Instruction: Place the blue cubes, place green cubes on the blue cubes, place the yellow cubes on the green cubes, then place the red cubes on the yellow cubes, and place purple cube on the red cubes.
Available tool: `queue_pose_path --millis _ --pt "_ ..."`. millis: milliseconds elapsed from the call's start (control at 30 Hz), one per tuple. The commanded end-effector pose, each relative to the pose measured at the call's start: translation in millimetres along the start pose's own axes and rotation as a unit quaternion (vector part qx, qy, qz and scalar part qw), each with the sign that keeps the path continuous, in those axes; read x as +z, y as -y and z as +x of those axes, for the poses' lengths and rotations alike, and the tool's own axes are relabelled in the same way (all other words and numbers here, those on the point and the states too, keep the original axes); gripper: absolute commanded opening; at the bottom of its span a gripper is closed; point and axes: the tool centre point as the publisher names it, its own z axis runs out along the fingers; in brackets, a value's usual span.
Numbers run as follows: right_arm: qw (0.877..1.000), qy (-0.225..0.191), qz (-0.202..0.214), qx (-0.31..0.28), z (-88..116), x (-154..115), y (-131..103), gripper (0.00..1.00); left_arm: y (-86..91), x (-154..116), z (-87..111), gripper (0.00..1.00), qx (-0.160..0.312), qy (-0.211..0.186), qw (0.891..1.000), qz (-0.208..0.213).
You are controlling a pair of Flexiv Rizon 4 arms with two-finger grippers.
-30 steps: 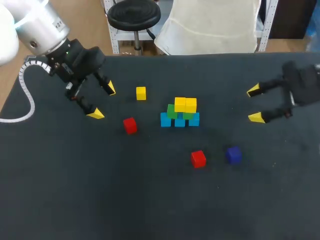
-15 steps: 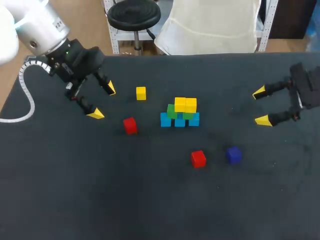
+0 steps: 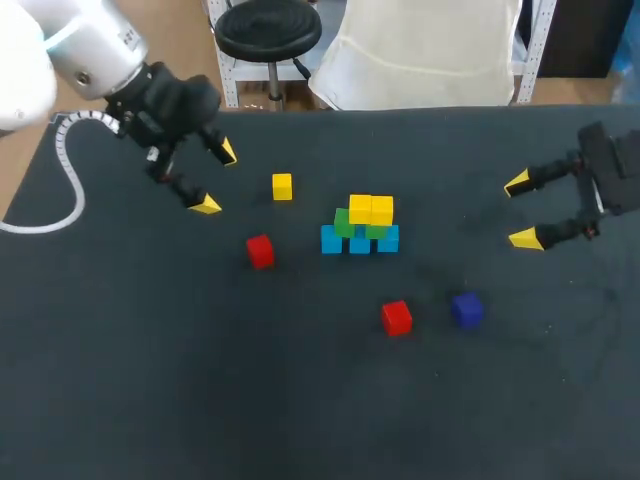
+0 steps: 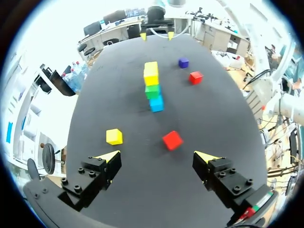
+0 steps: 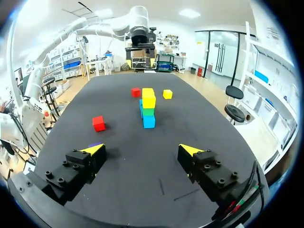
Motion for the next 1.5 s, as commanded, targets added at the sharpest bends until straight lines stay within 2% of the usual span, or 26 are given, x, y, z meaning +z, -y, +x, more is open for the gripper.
queue_pose_path --millis 33,200,433,867,1200,1500 --pt "1.0 0.001 0.0 0.0 0.6 0.5 0.7 1.0 -22.8 25.6 1.6 1.0 -0.001 -0.008 1.0 0.006" --pt "1.0 0.001 0.0 0.0 0.6 0.5 0.7 1.0 -43.6 49.5 4.0 1.0 -0.005 -0.025 0.999 0.021" --pt "1.0 0.001 0.0 0.0 0.6 0.5 0.7 1.0 -72.4 62.4 4.7 1.0 -0.003 -0.03 0.999 0.019" --pt "1.0 0.001 0.0 0.0 0.6 0.5 0.7 1.0 -105.3 84.7 9.1 1.0 -0.02 -0.02 0.999 0.022" --pt "1.0 0.001 0.0 0.0 0.6 0.5 0.7 1.0 -116.2 96.9 6.3 1.0 -0.016 -0.009 0.999 0.032" --pt "1.0 0.001 0.0 0.0 0.6 0.5 0.7 1.0 -105.7 102.2 4.7 1.0 -0.03 0.008 0.999 0.032"
